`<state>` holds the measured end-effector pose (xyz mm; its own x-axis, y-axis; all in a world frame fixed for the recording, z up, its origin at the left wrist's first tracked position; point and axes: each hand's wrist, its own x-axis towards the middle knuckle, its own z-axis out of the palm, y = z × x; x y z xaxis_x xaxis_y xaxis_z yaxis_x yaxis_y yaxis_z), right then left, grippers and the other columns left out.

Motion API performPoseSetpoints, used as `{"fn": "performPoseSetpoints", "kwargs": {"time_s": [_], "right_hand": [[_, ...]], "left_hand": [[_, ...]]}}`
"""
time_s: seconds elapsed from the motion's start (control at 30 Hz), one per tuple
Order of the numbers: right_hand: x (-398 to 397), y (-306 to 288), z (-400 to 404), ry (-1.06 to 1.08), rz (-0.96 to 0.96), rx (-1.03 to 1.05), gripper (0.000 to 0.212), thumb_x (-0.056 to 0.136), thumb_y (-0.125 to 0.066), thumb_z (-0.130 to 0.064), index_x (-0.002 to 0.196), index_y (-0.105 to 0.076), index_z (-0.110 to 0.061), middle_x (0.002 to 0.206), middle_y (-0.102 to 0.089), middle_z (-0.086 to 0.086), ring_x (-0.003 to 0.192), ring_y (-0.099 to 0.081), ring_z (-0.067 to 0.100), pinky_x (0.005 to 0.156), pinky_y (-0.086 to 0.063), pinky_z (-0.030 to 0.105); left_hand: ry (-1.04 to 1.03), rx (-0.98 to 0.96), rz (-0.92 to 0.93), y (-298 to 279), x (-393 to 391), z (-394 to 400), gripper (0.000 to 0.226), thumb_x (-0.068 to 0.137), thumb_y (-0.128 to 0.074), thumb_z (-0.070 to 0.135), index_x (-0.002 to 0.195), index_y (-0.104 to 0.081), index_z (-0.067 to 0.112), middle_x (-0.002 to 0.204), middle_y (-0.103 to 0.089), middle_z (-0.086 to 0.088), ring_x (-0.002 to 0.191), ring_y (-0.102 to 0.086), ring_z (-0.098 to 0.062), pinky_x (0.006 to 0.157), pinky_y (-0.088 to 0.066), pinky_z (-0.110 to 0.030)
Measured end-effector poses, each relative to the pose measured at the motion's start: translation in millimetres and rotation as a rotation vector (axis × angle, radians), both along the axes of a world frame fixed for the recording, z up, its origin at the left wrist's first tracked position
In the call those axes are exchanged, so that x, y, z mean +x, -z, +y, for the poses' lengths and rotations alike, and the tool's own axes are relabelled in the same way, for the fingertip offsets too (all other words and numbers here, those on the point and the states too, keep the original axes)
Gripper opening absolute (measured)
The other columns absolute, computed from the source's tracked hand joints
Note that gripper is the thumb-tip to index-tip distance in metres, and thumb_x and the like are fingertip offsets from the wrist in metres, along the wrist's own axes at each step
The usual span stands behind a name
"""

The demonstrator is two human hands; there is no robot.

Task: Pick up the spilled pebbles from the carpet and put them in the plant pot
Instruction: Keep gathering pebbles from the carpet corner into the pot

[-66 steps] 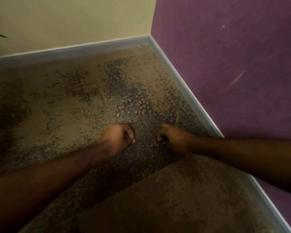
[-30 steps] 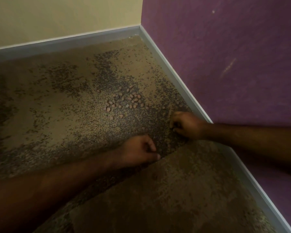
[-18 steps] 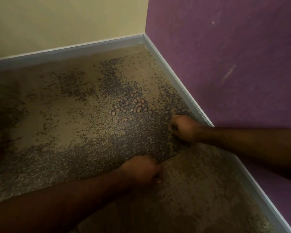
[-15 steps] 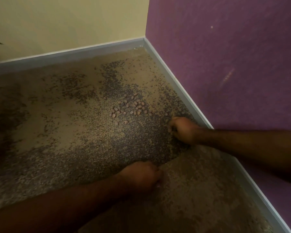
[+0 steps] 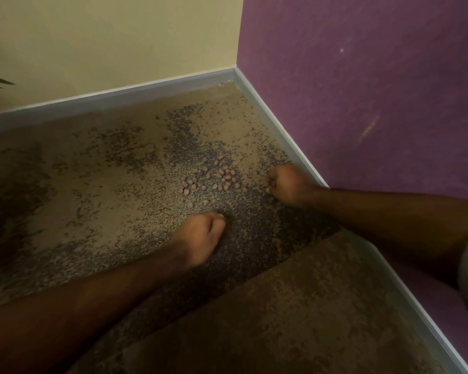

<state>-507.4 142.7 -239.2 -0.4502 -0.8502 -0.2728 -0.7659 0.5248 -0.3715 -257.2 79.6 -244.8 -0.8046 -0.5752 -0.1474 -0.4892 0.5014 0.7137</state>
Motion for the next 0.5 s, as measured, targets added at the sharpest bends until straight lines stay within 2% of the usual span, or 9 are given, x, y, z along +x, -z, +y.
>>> {"fn": "performPoseSetpoints", "kwargs": {"time_s": [0.1, 0.23, 0.3, 0.37, 0.43, 0.5], "right_hand": [[0.9, 5.3, -9.4, 0.01, 0.049, 0.122, 0.014, 0.08, -0.059, -0.003, 0.081, -0.071, -0.01, 0.085, -0.069, 0.006, 0.082, -0.063, 0.023, 0.074, -0.048, 0.024], [-1.3, 7.3, -13.1, 0.061, 0.05, 0.112, 0.009, 0.082, -0.062, -0.008, 0.082, -0.071, -0.006, 0.085, -0.071, 0.009, 0.082, -0.066, 0.025, 0.076, -0.055, 0.031], [-1.4, 6.6, -13.5, 0.108, -0.017, 0.075, 0.005, 0.081, -0.066, -0.007, 0.076, -0.068, -0.006, 0.074, -0.068, 0.008, 0.071, -0.065, 0.023, 0.064, -0.053, 0.029], [0.8, 4.5, -14.1, 0.244, -0.292, -0.033, 0.003, 0.08, -0.069, -0.003, 0.079, -0.066, -0.003, 0.066, -0.064, 0.005, 0.057, -0.062, 0.018, 0.053, -0.05, 0.027], [4.7, 0.5, -16.7, 0.365, -0.654, -0.146, 0.005, 0.082, -0.065, -0.001, 0.086, -0.062, 0.001, 0.07, -0.062, 0.007, 0.059, -0.06, 0.017, 0.054, -0.05, 0.029], [8.9, -3.2, -20.2, 0.526, -1.063, -0.215, 0.005, 0.085, -0.055, 0.002, 0.085, -0.056, -0.003, 0.075, -0.055, 0.008, 0.062, -0.055, 0.015, 0.052, -0.049, 0.023]], "left_hand": [[-0.09, 0.057, 0.034, 2.8, 0.0, -8.3, 0.05, 0.1, -0.041, 0.038, 0.054, -0.04, 0.017, 0.047, -0.039, 0.006, 0.045, -0.04, -0.013, 0.052, -0.03, -0.029], [-0.21, 0.16, 0.049, 5.6, 2.1, -15.9, 0.052, 0.097, -0.044, 0.046, 0.054, -0.042, 0.016, 0.049, -0.039, 0.001, 0.044, -0.037, -0.016, 0.049, -0.032, -0.029], [-0.276, 0.267, 0.074, 9.6, 3.9, -22.2, 0.053, 0.096, -0.044, 0.047, 0.056, -0.047, 0.014, 0.052, -0.044, -0.005, 0.047, -0.041, -0.018, 0.05, -0.035, -0.028], [-0.341, 0.368, 0.122, 11.9, 4.0, -27.8, 0.054, 0.096, -0.045, 0.047, 0.056, -0.049, 0.011, 0.053, -0.048, -0.01, 0.047, -0.043, -0.018, 0.05, -0.038, -0.031], [-0.416, 0.44, 0.138, 8.6, 3.6, -30.8, 0.051, 0.097, -0.045, 0.041, 0.054, -0.047, 0.014, 0.048, -0.042, -0.004, 0.041, -0.037, -0.016, 0.048, -0.032, -0.027], [-0.504, 0.603, 0.127, 4.7, 4.4, -33.0, 0.045, 0.097, -0.045, 0.039, 0.057, -0.05, 0.019, 0.045, -0.039, 0.003, 0.037, -0.032, -0.014, 0.042, -0.027, -0.02]]}}
